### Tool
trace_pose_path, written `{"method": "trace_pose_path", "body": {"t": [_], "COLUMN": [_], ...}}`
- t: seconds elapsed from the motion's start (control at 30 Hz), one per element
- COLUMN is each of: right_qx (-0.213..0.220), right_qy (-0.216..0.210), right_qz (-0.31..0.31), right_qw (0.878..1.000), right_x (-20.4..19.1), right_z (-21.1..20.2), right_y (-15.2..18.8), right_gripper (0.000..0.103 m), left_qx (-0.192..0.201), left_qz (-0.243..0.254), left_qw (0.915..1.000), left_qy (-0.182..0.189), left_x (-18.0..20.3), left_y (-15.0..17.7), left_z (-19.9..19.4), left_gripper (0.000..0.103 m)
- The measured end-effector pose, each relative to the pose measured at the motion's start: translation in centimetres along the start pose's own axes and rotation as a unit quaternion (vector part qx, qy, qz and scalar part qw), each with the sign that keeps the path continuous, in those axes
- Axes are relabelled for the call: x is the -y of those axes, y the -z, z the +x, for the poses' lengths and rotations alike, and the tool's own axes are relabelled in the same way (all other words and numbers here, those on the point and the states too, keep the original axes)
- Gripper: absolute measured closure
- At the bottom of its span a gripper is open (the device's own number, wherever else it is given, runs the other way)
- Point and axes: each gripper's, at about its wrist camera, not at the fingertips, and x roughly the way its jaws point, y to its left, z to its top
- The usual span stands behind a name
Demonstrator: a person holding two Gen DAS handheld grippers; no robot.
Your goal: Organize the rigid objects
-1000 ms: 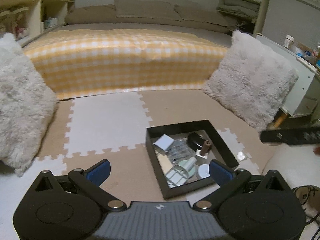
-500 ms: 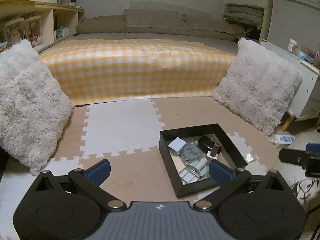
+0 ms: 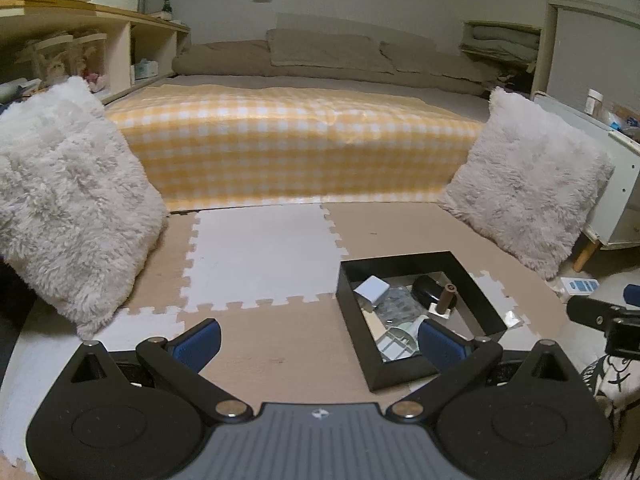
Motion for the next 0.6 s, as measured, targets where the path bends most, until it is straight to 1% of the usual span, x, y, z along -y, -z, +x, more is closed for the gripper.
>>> {"method": "trace_pose_path", "body": {"t": [0.2,0.6], "right_qx": [0.011,0.014], "right_qy": [-0.005,-0.010], "right_qz": [-0.010,-0.004], "right_qw": [1.000,1.000], "right_x": [-0.55,-0.50], "right_z": [-0.03,-0.01], "right_y": [0.28,0.44], "right_gripper": [0.000,0.000], "left_qx": [0.001,0.001], "left_qz": [-0.009,0.003], "left_qw": [0.9999,0.9999], "left_qy": [-0.009,-0.012], "left_x": [-0.45,-0.25], "left_y": [0.39,0.56], "left_z": [-0.11,-0.10], "left_gripper": [0.000,0.000]}}
